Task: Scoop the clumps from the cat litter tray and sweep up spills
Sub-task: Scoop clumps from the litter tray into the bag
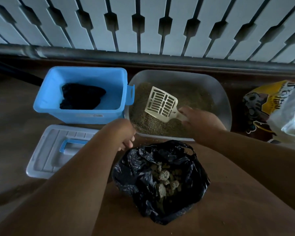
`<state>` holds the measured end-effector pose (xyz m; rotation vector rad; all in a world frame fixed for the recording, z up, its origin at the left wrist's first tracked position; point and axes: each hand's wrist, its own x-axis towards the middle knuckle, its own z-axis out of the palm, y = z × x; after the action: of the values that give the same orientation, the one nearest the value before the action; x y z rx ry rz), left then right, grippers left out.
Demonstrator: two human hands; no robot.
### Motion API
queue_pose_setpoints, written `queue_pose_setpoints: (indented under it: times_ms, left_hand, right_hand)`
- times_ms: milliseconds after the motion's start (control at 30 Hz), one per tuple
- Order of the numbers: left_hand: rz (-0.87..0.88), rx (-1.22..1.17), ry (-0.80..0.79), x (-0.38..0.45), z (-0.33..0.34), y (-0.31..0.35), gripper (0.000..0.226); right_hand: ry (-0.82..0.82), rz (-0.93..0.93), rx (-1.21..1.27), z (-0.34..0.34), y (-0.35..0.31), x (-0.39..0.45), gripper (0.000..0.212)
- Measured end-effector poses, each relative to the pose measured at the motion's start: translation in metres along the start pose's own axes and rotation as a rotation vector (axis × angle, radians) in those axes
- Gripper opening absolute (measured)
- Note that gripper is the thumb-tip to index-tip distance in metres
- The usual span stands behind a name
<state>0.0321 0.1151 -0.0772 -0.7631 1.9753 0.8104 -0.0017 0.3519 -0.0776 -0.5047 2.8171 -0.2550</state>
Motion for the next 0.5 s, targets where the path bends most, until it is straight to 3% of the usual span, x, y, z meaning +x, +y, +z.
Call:
queue_pose_setpoints:
  times_ms: [300,500]
  left_hand:
    - [0.028,-0.079,0.072,0.018,-0.003,-0.004,0.03]
    - [0.406,0.031,0.331,0.022,0.006,0.002,0.028]
  right_hand:
    - [0.015,-0.024,0.086,0.004,-0.013,0.01,0.019]
    - [0.098,0.115,0.138,0.008,0.008,0.025,0.024]
